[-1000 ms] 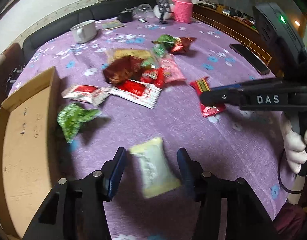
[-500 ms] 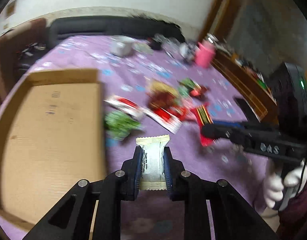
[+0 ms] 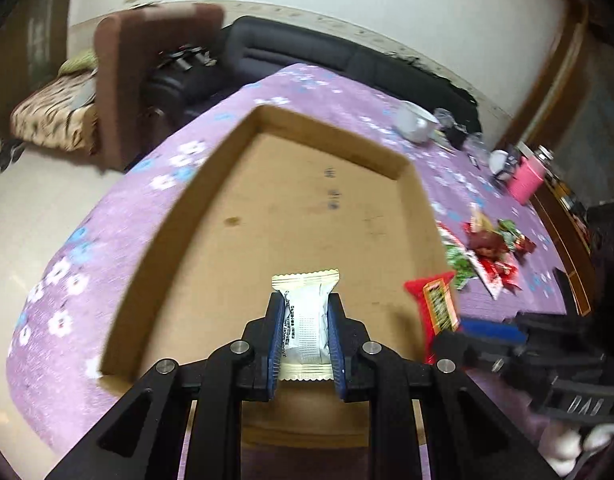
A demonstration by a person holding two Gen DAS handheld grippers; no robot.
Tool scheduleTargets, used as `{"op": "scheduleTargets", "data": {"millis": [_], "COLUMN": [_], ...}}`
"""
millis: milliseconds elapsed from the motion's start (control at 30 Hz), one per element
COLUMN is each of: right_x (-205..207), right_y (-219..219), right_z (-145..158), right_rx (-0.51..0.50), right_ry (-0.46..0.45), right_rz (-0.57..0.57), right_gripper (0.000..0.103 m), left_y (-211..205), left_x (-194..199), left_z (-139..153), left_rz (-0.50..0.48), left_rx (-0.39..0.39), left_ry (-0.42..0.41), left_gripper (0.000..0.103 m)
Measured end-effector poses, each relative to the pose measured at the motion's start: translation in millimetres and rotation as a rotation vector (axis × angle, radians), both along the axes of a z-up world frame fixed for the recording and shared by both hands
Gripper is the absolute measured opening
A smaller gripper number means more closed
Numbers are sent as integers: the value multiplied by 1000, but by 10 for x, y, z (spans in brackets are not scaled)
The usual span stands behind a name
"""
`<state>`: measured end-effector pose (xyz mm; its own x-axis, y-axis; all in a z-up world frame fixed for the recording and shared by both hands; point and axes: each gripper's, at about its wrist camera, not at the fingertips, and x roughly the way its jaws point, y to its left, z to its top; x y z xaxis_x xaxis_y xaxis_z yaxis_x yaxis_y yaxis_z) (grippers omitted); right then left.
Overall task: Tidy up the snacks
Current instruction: 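Carry both snacks over the cardboard box and open both tools, then grasp the red foil bag with the left tool while the right tool grasps a red candy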
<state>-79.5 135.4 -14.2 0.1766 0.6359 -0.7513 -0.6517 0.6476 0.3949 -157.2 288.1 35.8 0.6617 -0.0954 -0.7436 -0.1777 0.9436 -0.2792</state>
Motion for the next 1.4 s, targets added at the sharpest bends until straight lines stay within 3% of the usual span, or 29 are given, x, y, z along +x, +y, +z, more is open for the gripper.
{"op": "scheduleTargets", "data": {"millis": [133, 267, 367, 500, 633, 767, 933, 1100, 1333, 1367, 1400], "right_x": [-58, -38, -5, 97, 283, 401, 426, 560, 797, 821, 843], "right_y": [156, 82, -143, -727, -1411, -1824, -1920, -1847, -1695, -1686, -1679], "right_z": [-78, -47, 80, 247, 194, 70, 7, -100, -174, -200, -233], "right_rx": [-17, 7, 46, 87, 27, -22, -55, -68, -119, -116, -112], "right_ry": [6, 7, -18, -74, -106, -104, -127, -141, -190, -180, -169], "right_rz": [21, 9, -32, -144, -310, -420, -437, -445, -457, -449, -439], "right_gripper": [19, 21, 22, 30, 30, 30, 30, 37, 37, 36, 26], "left_y": [65, 102, 95, 79, 7, -174, -544, -810, -1131, -1170, -1208], "left_x": [-30, -26, -41, -76, -99, -63, -24, -25, 79, 105, 136], "left_z": [-7, 0, 36, 108, 190, 239, 298, 337, 394, 401, 409], "left_rz": [16, 37, 49, 51, 32, -29, -159, -262, -323, -329, -337], "left_rx": [-20, -48, -59, -65, -60, -60, -36, -27, 15, 24, 34], "left_ry": [-2, -9, -23, -51, -89, -120, -136, -137, -127, -125, -124], "left_gripper": [22, 50, 52, 54, 57, 57, 57, 65, 65, 65, 65]}}
